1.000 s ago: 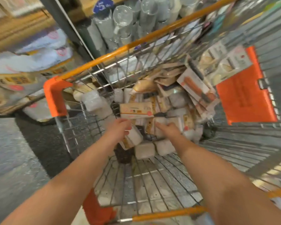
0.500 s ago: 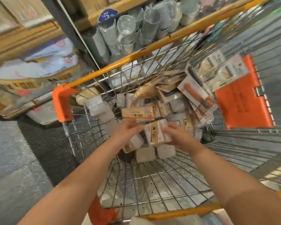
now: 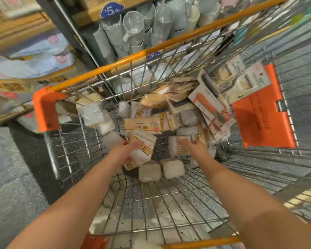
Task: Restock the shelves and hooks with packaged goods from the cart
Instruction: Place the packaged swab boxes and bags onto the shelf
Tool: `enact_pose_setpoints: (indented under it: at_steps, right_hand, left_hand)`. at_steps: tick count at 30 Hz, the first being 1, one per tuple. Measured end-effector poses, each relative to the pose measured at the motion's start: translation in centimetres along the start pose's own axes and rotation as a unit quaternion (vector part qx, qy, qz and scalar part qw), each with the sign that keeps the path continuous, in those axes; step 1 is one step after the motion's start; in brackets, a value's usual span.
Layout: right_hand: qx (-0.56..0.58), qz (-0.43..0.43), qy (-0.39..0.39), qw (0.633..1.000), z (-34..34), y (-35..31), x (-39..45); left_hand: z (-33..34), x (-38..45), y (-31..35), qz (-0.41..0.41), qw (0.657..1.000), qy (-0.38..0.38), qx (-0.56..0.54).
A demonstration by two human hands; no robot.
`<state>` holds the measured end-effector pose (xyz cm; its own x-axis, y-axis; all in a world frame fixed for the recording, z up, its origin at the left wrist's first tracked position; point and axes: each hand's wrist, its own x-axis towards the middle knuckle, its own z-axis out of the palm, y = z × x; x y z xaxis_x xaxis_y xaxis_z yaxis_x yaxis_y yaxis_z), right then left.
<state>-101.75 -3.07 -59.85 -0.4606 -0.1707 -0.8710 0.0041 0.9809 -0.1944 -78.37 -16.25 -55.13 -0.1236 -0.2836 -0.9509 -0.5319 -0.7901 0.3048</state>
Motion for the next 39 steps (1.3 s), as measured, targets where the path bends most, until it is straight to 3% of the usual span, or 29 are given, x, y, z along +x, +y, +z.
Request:
enact_pose_setpoints:
  at_steps: [4, 9, 12, 14, 18, 22, 28, 32, 39]
  right_hand:
    - [-0.127, 0.027, 0.007, 0.992, 1.9, 0.0, 2.8]
    - [-0.116, 0.085, 0.041, 0.989, 6.3, -0.4, 5.1]
    - [-0.163, 0.065, 0.063, 0.982, 6.1, 0.3, 4.7]
    - [-0.129, 0.019, 0.063, 0.989, 4.3, 0.5, 3.6]
    - [0.032, -0.083, -0.065, 0.994, -1.2, -0.1, -0.1]
    - [0.107, -0.087, -0.18, 0.974, -5.7, -2.8, -6.5]
    - [0.27, -0.044, -0.243, 0.931, -10.4, -7.1, -17.1]
    - [0.279, -0.064, -0.31, 0.907, -11.8, -9.3, -20.7]
    - [0.254, -0.1, -0.323, 0.906, -11.0, -11.8, -23.0]
  left_hand:
    - [0.3, 0.7, -0.7, 0.022, 1.0, 0.01, -0.001]
    - [0.7, 2.0, -1.3, 0.025, 0.999, 0.019, -0.044]
    - [0.6, 2.0, -1.3, 0.033, 0.998, 0.024, -0.049]
    - [0.4, 1.6, -1.1, 0.043, 0.997, 0.032, -0.058]
    - [0.1, -1.3, -0.6, 0.055, 0.991, 0.036, -0.116]
    - [0.5, -6.1, 0.6, 0.077, 0.985, 0.018, -0.154]
    - [0.3, -13.4, 2.5, 0.155, 0.973, -0.047, -0.167]
    - [-0.8, -16.6, 3.8, 0.202, 0.961, -0.061, -0.176]
    - [-3.3, -19.7, 5.2, 0.266, 0.947, -0.09, -0.156]
